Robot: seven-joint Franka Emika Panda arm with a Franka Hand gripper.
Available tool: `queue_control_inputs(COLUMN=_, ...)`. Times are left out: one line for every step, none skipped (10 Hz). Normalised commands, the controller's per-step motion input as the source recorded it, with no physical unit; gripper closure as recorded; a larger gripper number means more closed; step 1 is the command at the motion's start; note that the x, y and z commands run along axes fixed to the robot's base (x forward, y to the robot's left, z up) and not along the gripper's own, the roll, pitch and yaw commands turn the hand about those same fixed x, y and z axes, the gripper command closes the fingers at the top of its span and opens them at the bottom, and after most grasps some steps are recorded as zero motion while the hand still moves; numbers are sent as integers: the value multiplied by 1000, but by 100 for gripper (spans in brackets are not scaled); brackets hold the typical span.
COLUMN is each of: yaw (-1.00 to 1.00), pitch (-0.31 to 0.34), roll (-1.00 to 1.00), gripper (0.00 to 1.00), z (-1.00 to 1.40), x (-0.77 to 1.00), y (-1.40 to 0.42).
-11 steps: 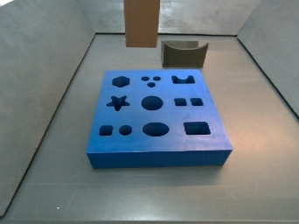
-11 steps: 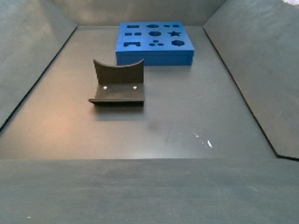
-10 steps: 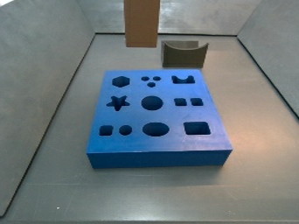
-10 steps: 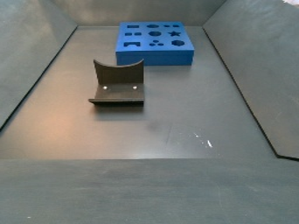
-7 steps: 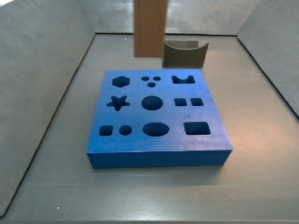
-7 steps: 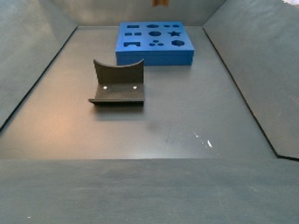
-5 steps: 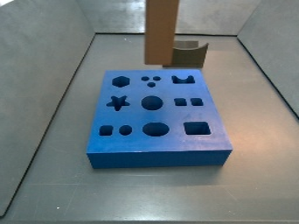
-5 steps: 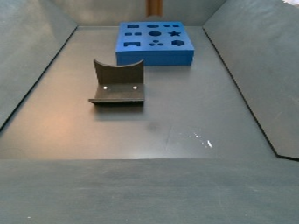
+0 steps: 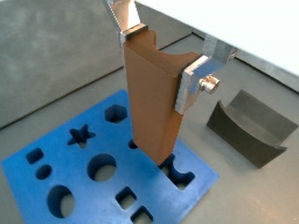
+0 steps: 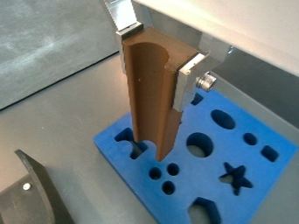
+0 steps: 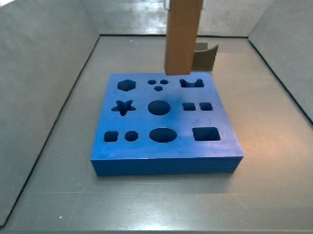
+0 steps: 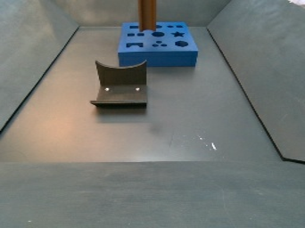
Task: Insert the arch object.
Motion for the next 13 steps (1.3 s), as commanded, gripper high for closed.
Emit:
queue_control_inputs(yaw=-266, pitch=0, roll=90, gripper=100, z=-240, x=614, y=57)
queue_control_inputs(yaw=-194, pitch=0, roll=87, gripper=100, z=-266, x=480, y=51)
queue_control_inputs(yaw=-17, pitch=0, roll=119, gripper=100, z=-263, x=271, y=71)
queue_control_inputs(yaw=49, pitch=0, roll=144, gripper=100, z=-289, x=94, y=46)
queue_control_inputs(yaw=57, pitch=-31, roll=136, gripper=100, z=-286, x=57, y=86)
queue_control_inputs(yaw=23, pitch=-20, roll=116, gripper=100, z=-329, x=200, y=0)
queue_control_inputs(yaw=0, pitch=17, roll=137, gripper=100, z=-280, x=443, y=0)
queue_control_inputs(yaw=0, pitch=4, roll=117, gripper=100, z=-263, x=349, y=0)
queue_control_inputs(yaw=0, pitch=0, roll=99, gripper=100, z=-300, x=311, y=0)
queue_control_inputs(yaw=0, pitch=0, roll=83, gripper=100, z=-309, x=303, y=0)
queue_control_inputs(yaw=0, pitch=0, roll=57, gripper=100, z=-303, x=237, y=0)
queue_control_inputs(yaw=0, pitch=-23, roll=24, gripper=100, z=-317, x=160, y=0)
queue_control_inputs(yaw=0, pitch=-50, roll=3, gripper=100, z=-303, x=91, y=0)
